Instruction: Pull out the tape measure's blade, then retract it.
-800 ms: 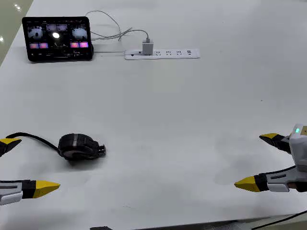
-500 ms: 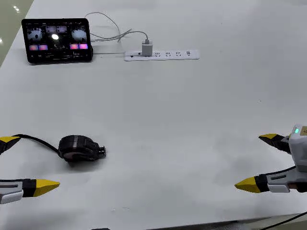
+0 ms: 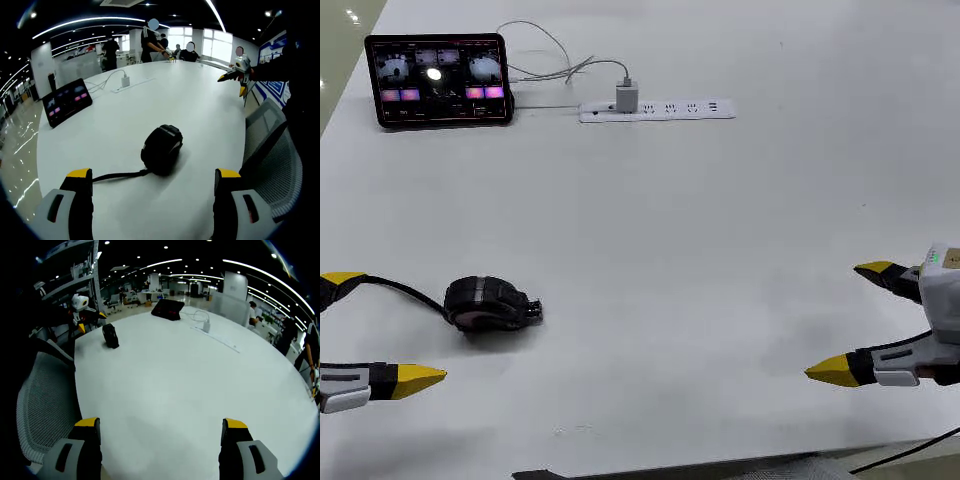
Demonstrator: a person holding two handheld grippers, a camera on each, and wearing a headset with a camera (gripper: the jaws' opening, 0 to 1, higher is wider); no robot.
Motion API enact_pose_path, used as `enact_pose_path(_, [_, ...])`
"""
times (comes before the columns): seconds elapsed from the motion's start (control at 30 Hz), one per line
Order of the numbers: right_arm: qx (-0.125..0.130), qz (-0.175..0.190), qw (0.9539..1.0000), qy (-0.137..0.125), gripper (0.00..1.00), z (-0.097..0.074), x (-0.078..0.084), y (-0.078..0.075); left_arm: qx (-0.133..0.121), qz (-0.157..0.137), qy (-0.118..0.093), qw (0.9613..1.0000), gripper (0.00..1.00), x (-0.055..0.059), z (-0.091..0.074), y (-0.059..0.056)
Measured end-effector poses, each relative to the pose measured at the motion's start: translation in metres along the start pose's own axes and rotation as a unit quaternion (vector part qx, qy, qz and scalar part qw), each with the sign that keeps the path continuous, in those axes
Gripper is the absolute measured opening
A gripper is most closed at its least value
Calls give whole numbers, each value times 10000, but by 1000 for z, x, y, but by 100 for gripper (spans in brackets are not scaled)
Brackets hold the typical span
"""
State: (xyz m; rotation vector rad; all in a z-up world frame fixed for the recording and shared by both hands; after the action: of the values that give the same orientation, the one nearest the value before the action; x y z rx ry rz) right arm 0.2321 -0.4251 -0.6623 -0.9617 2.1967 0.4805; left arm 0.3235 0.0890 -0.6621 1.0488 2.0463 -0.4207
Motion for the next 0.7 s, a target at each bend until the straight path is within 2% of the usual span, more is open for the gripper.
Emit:
enact_pose_path(0.2, [-161, -11, 9999, -17, 99, 7, -13, 1, 185, 322, 171, 9992, 99, -7, 6, 0])
enact_pose_path(0.33, [-230, -86, 9997, -82, 99, 13, -23, 1, 356, 542, 204, 9977, 99, -14, 11, -1])
enact_pose_path(0.43, [-303, -173, 9994, -90, 99, 20, -29, 4, 497, 802, 296, 9951, 99, -21, 15, -2])
enact_pose_path(0.53, [-331, -241, 9991, -43, 99, 25, -32, 5, 577, 855, 329, 9941, 99, -27, 19, -4])
enact_pose_path(0.63, [-307, -255, 9992, -65, 99, 29, -36, 4, 655, 1105, 520, 9904, 99, -27, 24, -5])
enact_pose_path(0.7, [-364, -271, 9989, -81, 99, 32, -39, 5, 712, 1148, 533, 9894, 99, -29, 27, -5])
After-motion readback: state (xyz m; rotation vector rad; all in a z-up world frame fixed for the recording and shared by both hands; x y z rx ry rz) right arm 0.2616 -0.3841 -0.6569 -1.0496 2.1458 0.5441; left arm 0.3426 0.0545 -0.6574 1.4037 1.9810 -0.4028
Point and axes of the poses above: the centre of the closed fingertips' face, and the gripper's own axes: z roughly forward along the fingers, y roughly to its left, x roughly out of its underside, the point moved 7 cm from there along -z, roughly backward along the fingers, and after that the axes turned 5 degrees about -x, right-handed, at the moved point
